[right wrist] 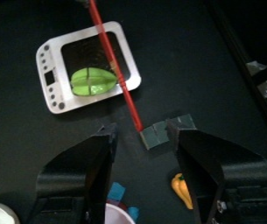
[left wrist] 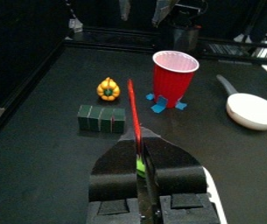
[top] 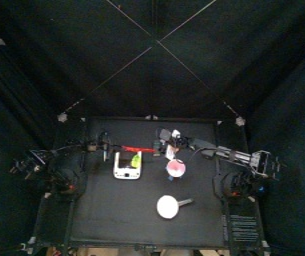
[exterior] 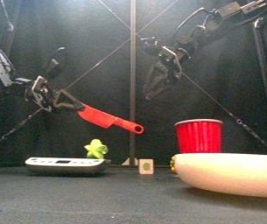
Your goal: Reorient grip
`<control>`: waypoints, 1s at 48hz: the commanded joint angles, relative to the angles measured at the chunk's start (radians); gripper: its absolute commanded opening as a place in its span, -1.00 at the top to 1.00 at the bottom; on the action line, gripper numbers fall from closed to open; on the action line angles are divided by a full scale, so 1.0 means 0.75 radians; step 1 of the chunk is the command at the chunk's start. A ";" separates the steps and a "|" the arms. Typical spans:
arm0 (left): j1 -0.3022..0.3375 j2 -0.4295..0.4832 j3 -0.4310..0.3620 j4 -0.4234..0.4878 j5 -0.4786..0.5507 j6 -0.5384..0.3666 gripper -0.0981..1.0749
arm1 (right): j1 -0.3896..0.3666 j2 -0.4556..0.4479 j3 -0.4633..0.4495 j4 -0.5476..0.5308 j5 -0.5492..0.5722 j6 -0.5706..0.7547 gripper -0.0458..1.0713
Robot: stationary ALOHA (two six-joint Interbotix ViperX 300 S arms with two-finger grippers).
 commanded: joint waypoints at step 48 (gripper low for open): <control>-0.184 -0.115 0.174 -0.305 -0.035 0.329 0.33 | -0.129 0.178 -0.135 0.796 0.200 -0.843 -0.47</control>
